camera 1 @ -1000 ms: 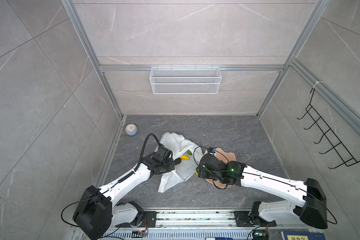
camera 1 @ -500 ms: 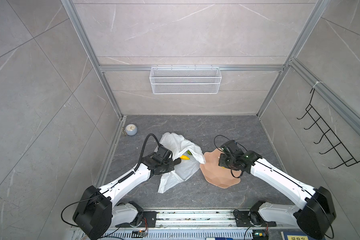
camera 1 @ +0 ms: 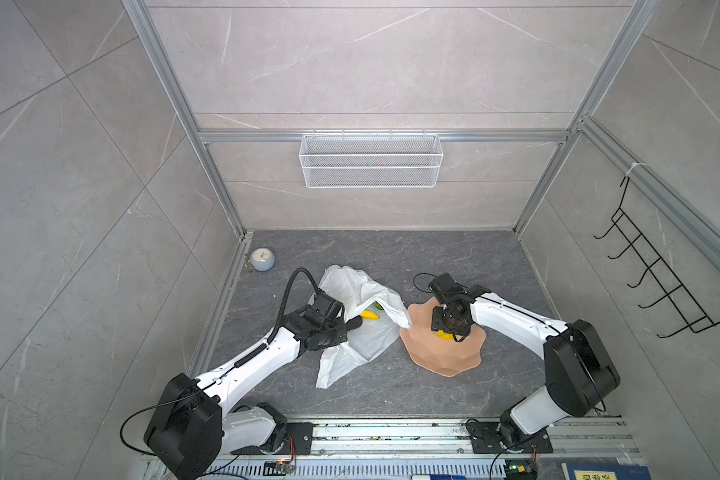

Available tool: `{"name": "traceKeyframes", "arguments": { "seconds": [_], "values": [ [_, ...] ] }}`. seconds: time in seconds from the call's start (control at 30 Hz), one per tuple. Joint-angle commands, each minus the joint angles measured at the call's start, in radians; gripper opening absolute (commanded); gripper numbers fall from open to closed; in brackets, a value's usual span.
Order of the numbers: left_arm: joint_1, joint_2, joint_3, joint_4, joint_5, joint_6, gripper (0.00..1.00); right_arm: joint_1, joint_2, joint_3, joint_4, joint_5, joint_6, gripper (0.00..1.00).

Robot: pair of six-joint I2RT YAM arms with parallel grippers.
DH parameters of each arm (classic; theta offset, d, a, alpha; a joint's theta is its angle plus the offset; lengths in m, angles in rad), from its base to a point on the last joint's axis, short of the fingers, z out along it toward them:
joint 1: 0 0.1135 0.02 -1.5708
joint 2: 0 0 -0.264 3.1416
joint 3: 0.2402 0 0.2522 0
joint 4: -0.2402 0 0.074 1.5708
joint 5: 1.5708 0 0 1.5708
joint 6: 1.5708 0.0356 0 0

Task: Take the fake fruits out of the plastic bag
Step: 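Carry the lemon with the right gripper into the pink bowl and release, then reach the right gripper into the bag and grasp the green lime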

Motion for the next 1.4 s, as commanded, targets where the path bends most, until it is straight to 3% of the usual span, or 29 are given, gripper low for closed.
{"name": "traceKeyframes", "arguments": {
  "seconds": [0.0, 0.3, 0.67, 0.77, 0.87, 1.1, 1.2, 1.37],
  "values": [
    [-0.003, -0.024, 0.006, -0.018, -0.013, 0.0, 0.0, -0.001, 0.034, 0.022, 0.004, -0.014, -0.026, 0.65],
    [-0.003, -0.032, 0.008, -0.023, -0.017, 0.001, 0.0, -0.001, 0.029, 0.007, 0.024, -0.007, -0.046, 0.76],
    [-0.004, -0.035, 0.008, -0.024, -0.02, 0.002, 0.0, 0.016, -0.124, 0.004, -0.032, -0.005, -0.029, 0.77],
    [-0.003, -0.025, 0.022, -0.023, -0.013, 0.004, 0.0, 0.08, -0.229, 0.025, -0.07, 0.018, 0.0, 0.76],
    [-0.004, -0.006, 0.04, -0.015, -0.002, 0.004, 0.0, 0.211, -0.283, 0.074, -0.111, 0.077, 0.05, 0.74],
    [-0.004, 0.036, 0.095, -0.002, 0.006, 0.004, 0.0, 0.535, -0.241, 0.204, -0.116, 0.157, 0.219, 0.71],
    [-0.003, 0.044, 0.112, -0.001, 0.01, 0.006, 0.0, 0.583, -0.159, 0.241, -0.053, 0.09, 0.219, 0.71],
    [-0.003, 0.047, 0.123, 0.004, 0.014, 0.008, 0.0, 0.572, 0.006, 0.25, 0.095, 0.015, 0.228, 0.7]
  ]
}}
